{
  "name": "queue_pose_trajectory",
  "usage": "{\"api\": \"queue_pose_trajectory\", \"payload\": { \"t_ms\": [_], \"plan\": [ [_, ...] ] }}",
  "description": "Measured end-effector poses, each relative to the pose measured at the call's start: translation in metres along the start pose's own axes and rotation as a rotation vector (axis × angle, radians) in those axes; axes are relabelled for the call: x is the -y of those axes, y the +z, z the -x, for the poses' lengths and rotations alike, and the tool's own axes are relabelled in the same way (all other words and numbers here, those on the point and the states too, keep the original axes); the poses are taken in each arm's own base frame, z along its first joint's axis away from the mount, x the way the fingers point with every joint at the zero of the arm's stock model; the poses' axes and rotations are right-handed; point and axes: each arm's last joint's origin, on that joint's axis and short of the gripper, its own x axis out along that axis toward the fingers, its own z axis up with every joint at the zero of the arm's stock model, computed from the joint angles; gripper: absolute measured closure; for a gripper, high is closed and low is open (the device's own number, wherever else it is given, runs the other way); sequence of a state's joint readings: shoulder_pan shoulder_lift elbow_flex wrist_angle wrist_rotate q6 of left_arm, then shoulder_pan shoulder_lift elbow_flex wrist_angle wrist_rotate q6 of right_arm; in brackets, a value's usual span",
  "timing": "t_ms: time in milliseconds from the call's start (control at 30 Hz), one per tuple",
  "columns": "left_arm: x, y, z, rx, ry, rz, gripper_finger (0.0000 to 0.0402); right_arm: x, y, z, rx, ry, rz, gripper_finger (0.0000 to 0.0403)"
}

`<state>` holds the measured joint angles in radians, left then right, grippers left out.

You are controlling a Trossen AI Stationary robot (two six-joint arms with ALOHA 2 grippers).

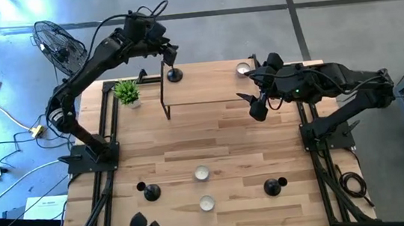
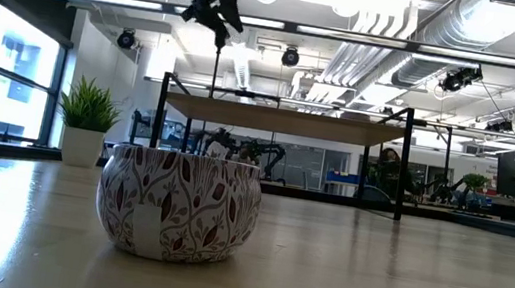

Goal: Pick & Place candle stick holders
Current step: Put the blue patterned scented candle on the shelf

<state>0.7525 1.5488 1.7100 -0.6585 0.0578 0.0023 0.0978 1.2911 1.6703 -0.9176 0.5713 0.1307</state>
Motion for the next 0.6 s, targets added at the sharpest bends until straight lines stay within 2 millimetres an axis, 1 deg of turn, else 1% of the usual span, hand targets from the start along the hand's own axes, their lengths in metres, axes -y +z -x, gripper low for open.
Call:
{"api": "queue_pose_trajectory", "payload": {
  "t_ms": [100, 267, 500, 600],
  "plan": [
    [0.001, 0.007, 0.016, 0.063, -0.005, 0.005, 0.0174, 0.000, 0.000, 0.000, 0.000, -0.001, 0.000, 0.0091],
    [0.004, 0.016, 0.051, 0.160, -0.031, 0.005, 0.0174, 0.000, 0.000, 0.000, 0.000, -0.002, 0.000, 0.0091],
    [0.025, 0.024, 0.097, 0.299, -0.180, -0.019, 0.0174, 0.000, 0.000, 0.000, 0.000, -0.002, -0.001, 0.0091],
    [0.037, 0.024, 0.110, 0.318, -0.247, -0.042, 0.0174, 0.000, 0.000, 0.000, 0.000, -0.002, -0.001, 0.0091]
  ]
}}
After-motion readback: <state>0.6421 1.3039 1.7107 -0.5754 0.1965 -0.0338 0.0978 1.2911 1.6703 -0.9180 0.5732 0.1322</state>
